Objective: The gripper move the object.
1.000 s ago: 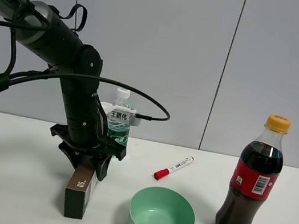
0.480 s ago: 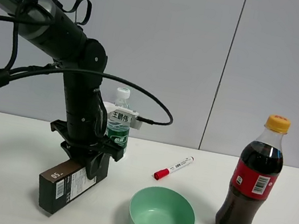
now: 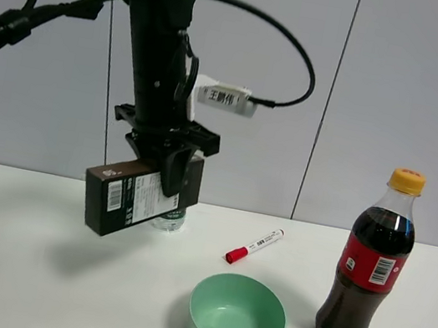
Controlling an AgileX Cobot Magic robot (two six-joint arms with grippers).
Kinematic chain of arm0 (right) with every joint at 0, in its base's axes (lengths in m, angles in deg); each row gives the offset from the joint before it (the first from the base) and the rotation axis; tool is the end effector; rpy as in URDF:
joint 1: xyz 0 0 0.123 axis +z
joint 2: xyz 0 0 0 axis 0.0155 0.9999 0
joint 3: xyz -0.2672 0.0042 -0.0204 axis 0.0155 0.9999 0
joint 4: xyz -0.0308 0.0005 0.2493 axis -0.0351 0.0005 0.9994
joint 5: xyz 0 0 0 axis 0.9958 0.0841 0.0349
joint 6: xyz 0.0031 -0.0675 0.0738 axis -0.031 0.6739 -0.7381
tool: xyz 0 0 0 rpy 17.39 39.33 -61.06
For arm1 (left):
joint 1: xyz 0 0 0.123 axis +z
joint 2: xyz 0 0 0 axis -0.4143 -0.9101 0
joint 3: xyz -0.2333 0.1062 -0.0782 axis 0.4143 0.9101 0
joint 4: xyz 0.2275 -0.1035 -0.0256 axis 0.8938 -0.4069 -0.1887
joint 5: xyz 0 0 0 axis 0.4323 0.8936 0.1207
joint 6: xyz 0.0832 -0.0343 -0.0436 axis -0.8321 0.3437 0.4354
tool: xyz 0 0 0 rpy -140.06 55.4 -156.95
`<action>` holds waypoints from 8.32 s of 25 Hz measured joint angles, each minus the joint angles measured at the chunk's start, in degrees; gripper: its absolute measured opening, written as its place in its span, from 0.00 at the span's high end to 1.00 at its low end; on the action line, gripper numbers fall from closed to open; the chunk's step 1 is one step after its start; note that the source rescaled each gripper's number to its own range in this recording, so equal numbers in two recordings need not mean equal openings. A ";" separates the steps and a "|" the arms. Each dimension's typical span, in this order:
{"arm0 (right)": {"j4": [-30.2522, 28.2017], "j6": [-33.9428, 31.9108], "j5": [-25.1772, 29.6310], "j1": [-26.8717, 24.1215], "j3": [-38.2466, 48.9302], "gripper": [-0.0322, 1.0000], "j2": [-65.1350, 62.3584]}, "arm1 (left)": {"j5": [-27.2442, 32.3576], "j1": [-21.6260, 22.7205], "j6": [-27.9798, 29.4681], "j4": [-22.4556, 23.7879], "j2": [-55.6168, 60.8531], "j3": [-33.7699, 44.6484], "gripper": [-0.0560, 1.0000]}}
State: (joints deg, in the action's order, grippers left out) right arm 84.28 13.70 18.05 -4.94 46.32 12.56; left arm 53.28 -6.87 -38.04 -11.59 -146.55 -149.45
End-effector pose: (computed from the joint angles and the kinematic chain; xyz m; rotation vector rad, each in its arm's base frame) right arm 0.0208 -0.0021 0.2701 0.1646 2.0443 -0.0267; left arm 0.3765 -0.2378 0.2197 0.9172 2.7714 -0.1852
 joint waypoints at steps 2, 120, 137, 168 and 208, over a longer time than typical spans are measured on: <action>0.00 0.00 0.00 0.00 0.00 0.00 0.00 | 0.47 -0.39 -0.80 -0.04 0.00 -4.12 0.95; 0.00 0.00 0.00 0.00 0.00 0.00 0.00 | -5.86 -7.54 -54.18 -5.51 -23.19 -21.20 0.95; 0.00 0.00 0.00 0.00 0.00 0.00 0.00 | -6.07 -8.83 -54.06 -3.88 -23.91 -21.20 0.95; 0.00 0.00 0.00 0.00 0.00 0.00 0.00 | 0.55 -7.82 -37.36 1.44 -6.99 -21.20 0.21; 0.00 0.00 0.00 0.00 0.00 0.00 0.00 | -10.66 36.42 -0.61 4.53 45.52 35.18 0.21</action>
State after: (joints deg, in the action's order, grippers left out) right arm 84.28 13.70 18.05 -4.94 46.32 12.56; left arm 42.62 29.55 -38.65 -7.06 -101.02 -114.27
